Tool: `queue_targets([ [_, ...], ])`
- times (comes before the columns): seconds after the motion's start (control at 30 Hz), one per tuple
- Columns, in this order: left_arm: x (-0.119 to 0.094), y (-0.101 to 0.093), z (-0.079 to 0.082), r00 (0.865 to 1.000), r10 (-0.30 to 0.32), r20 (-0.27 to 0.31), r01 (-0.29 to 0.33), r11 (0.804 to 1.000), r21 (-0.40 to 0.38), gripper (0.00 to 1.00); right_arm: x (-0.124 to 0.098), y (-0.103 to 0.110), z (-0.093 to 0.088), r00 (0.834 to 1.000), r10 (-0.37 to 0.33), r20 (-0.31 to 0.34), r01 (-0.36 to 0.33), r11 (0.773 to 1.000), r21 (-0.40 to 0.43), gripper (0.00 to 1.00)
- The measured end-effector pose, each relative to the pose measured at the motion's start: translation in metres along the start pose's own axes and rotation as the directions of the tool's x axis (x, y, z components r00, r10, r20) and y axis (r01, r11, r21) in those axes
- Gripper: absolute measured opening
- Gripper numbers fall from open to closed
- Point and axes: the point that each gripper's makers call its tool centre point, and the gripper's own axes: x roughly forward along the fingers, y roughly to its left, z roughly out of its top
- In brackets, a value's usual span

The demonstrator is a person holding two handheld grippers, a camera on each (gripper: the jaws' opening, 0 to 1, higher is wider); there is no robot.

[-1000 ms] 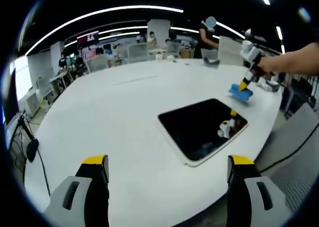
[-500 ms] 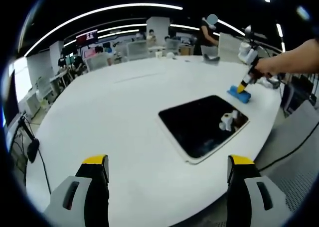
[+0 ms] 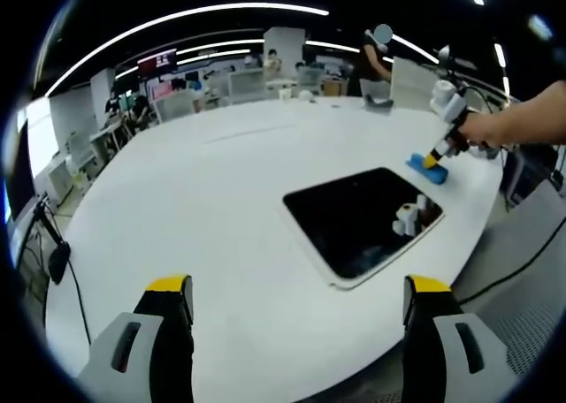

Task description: Wipe the mirror surface with the cleaning cloth until all visible marks leave the cleaned area.

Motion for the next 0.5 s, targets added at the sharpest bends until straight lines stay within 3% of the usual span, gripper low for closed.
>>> queue_targets([
  [0.17,0.000,0.001,0.001,1.000,0.001,0.004,-0.002,1.000,0.015,0.99,-0.002,0.005,0.000,1.000,0.021,-0.005,-0.021,0.999,-0.033,0.14],
  [0.3,-0.001,0.001,0.001,1.000,0.000,0.002,0.000,1.000,0.013,0.99,-0.003,0.020,0.005,0.991,0.107,0.082,-0.108,0.994,0.009,0.30],
  [0.4,-0.001,0.000,0.003,1.000,-0.010,0.015,0.010,1.000,-0.006,0.99,-0.005,0.025,0.005,0.984,0.148,0.103,-0.151,0.988,0.024,0.41],
  [0.47,0.000,-0.002,0.004,1.000,-0.018,0.023,0.018,1.000,-0.005,0.99,-0.013,0.035,0.014,0.966,0.205,0.155,-0.213,0.976,0.040,0.49],
  [0.5,0.000,-0.002,0.004,1.000,-0.020,0.023,0.020,1.000,-0.002,0.99,-0.021,0.033,0.020,0.963,0.190,0.191,-0.203,0.978,0.047,0.53],
])
